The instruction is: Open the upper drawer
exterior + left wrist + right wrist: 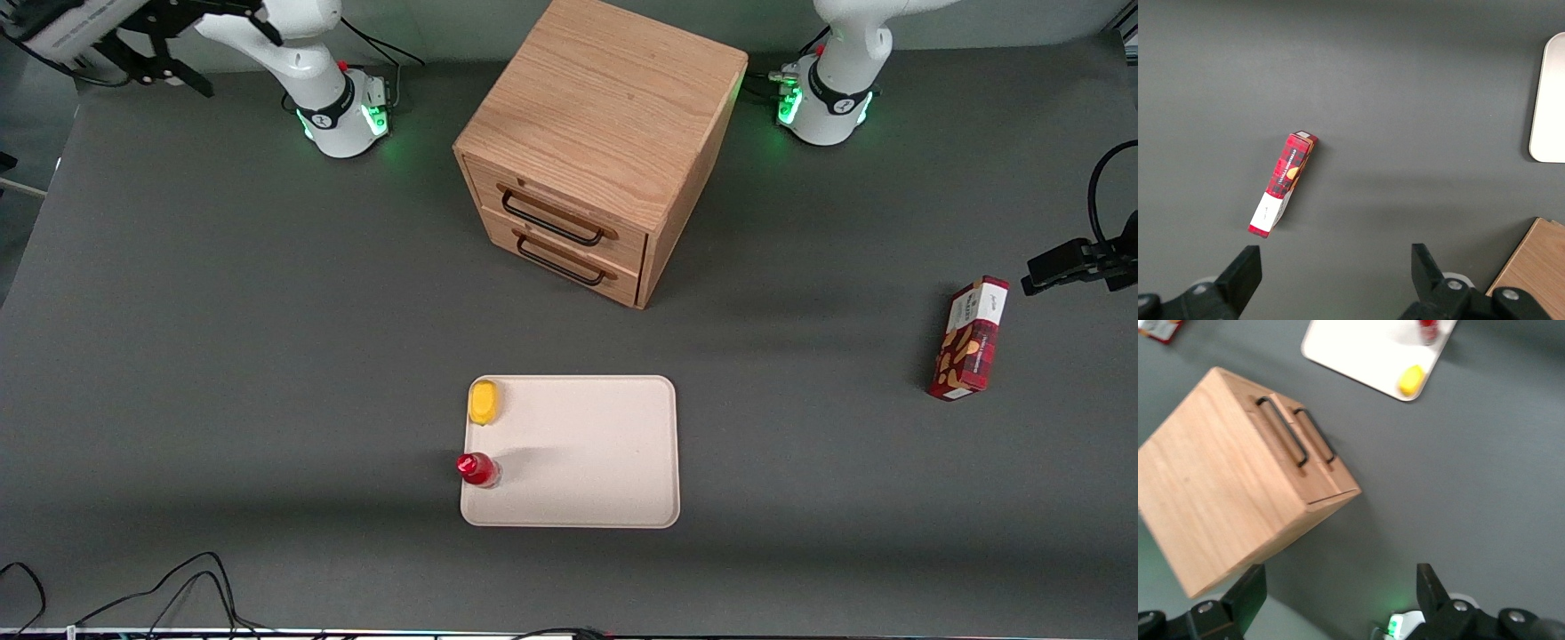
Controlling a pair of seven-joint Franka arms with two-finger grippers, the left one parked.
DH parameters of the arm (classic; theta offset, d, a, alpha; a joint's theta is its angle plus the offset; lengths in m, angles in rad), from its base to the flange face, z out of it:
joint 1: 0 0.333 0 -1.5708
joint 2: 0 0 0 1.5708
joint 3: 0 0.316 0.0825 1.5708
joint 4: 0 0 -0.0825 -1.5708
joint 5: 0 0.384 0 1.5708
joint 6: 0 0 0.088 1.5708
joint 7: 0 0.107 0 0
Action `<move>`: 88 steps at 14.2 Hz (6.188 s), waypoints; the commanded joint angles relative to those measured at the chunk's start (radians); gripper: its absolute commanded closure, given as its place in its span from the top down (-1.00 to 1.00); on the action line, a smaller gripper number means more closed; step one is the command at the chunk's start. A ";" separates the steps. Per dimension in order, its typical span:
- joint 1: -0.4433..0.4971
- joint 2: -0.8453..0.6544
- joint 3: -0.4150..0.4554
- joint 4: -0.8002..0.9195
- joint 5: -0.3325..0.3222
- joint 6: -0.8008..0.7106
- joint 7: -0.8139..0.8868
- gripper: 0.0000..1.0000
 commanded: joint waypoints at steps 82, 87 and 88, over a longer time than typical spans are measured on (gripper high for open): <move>0.019 1.003 0.209 0.438 -0.211 0.413 -0.320 1.00; 0.019 0.867 0.204 0.443 -0.227 0.369 -0.308 1.00; 0.027 0.821 0.200 0.440 -0.281 0.367 -0.303 1.00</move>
